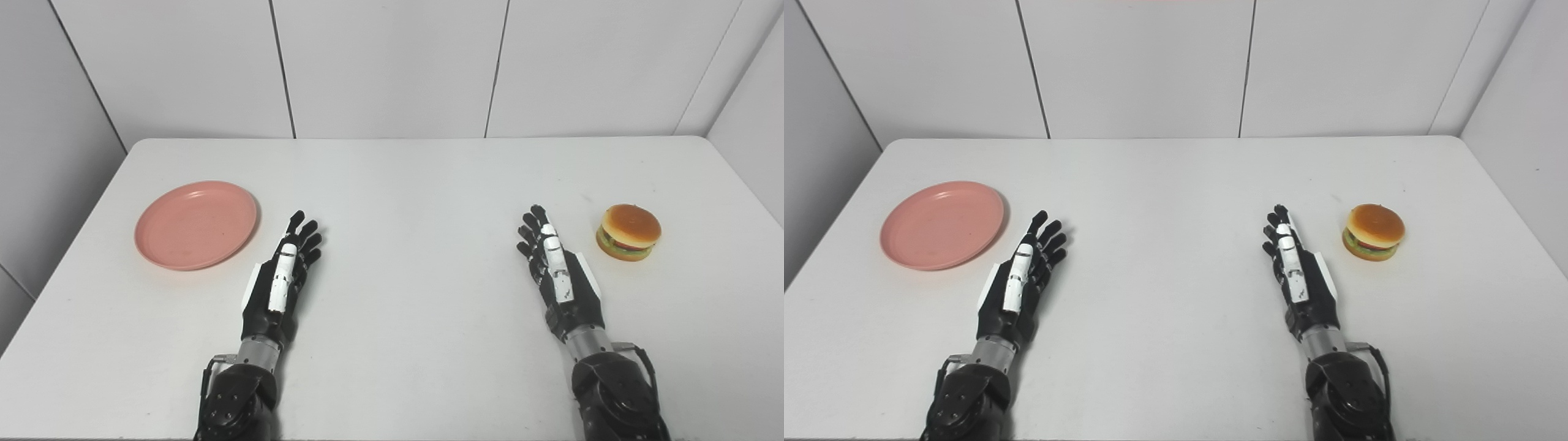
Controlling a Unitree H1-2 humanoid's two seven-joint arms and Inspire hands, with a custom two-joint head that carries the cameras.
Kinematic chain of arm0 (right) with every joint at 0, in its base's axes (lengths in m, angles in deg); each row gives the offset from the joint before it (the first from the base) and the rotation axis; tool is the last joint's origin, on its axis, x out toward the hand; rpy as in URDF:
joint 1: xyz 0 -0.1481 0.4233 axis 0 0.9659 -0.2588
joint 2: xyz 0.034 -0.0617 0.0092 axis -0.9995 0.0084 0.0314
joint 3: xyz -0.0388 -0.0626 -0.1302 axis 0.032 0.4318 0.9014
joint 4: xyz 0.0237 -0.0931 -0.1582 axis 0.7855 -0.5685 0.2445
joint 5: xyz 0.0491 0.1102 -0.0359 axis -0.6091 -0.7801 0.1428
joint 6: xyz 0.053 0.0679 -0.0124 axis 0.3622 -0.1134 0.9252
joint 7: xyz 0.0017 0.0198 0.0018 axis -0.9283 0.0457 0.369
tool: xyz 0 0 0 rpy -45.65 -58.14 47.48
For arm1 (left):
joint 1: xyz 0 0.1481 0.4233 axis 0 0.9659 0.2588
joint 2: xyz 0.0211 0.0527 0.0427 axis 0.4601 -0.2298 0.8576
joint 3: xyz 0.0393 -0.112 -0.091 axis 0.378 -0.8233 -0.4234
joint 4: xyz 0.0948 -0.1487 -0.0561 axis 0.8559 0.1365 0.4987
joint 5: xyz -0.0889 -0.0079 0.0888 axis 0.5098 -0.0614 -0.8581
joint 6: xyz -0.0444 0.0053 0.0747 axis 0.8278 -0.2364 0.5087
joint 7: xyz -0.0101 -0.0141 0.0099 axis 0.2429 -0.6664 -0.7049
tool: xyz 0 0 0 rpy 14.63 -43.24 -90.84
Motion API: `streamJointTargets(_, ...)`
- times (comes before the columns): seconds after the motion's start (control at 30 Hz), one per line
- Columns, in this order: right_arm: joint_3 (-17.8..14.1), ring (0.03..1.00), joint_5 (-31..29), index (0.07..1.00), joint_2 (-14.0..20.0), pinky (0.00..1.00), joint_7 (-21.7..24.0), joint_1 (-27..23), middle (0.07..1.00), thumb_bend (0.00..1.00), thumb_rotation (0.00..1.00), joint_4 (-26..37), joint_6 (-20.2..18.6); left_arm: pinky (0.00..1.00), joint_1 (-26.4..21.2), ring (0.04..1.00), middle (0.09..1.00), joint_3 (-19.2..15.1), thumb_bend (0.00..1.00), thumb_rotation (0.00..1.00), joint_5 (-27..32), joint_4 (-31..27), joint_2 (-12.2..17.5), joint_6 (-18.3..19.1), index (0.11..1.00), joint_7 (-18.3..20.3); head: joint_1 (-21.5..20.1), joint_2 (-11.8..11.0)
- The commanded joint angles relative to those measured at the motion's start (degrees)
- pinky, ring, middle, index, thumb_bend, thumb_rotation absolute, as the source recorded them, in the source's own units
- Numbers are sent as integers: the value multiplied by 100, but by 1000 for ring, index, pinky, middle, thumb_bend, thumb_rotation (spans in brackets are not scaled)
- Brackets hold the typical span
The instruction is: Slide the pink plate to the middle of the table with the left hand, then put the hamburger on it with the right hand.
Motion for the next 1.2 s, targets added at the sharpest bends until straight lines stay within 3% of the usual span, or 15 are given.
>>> streamJointTargets(0.0, -25, 984, -57, 999, 2, 988, 8, -1, 987, 334, 1000, -113, 193, 941, 52, 936, 944, 4, 364, 1000, -5, 169, 10, 227, 953, -38, 6, 4)
streamJointTargets(0.93, -17, 982, -57, 1000, 13, 994, 24, 10, 985, 332, 1000, -106, 215, 943, 45, 939, 947, 2, 366, 1000, 18, 172, 15, 243, 955, -23, 26, 3)
streamJointTargets(1.17, -29, 996, -126, 1000, 73, 998, 102, 92, 998, 319, 1000, -74, 315, 946, 91, 934, 947, 107, 377, 1000, -86, 280, -39, 122, 951, -25, 564, -315)
